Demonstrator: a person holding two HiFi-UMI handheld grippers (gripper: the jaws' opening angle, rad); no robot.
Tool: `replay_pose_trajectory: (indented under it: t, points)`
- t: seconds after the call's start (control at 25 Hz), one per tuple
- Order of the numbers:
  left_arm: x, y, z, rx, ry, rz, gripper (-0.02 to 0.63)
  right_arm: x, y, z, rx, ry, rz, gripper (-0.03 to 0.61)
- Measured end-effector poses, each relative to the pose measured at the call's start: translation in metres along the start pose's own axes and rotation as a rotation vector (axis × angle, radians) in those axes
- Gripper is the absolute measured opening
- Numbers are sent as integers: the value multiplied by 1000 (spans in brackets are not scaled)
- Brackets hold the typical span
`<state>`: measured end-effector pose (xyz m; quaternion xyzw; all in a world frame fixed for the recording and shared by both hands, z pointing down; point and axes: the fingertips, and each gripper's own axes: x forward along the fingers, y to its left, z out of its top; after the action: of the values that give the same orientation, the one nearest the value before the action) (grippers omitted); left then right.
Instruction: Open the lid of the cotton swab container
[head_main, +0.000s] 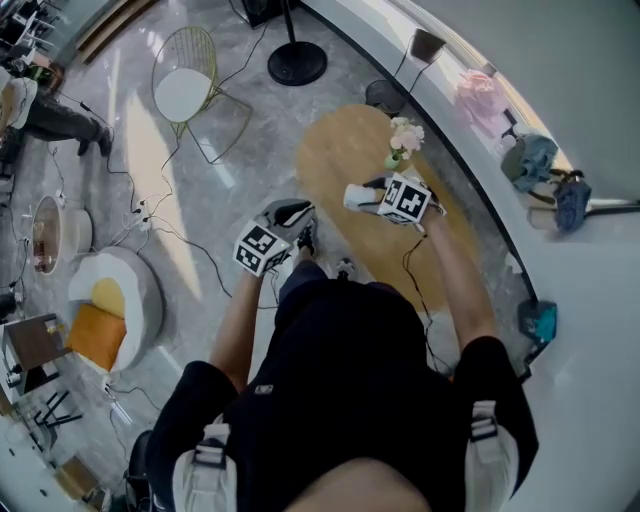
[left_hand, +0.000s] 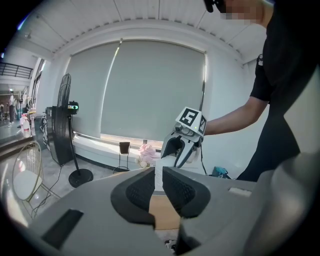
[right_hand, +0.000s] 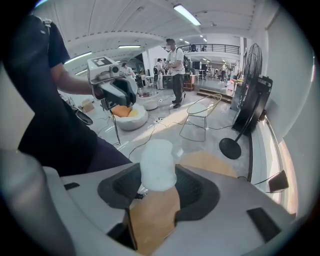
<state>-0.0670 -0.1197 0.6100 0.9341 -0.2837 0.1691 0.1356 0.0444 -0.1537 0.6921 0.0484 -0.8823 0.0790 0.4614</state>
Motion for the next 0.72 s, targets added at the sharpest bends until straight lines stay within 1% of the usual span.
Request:
replay_pose_trajectory:
  t: [0.08,0.2,0.4,0.52,0.6,0.72]
  points:
    - [1,-5,0,1,-3,-4,63,-6,4,4,-8,-10,13,199]
    - [3,-13,-2,-5,2,-8,89,-15,13,9,-17,-13,36,199]
    - [15,-25,1,-7,-23,-26,131,-32,19,13,-54,-21,55,199]
    - [20,-37,0,-4,-14,-61,161,-44,26,16,-57,-12,72,199]
    - [21,-45,-2,-5,-7,-94,183,-49,34,21,-75,-28,85,199]
    - [26,-58,-2,-2,7,-157,241,-55,46,31,-113,-65,110,199]
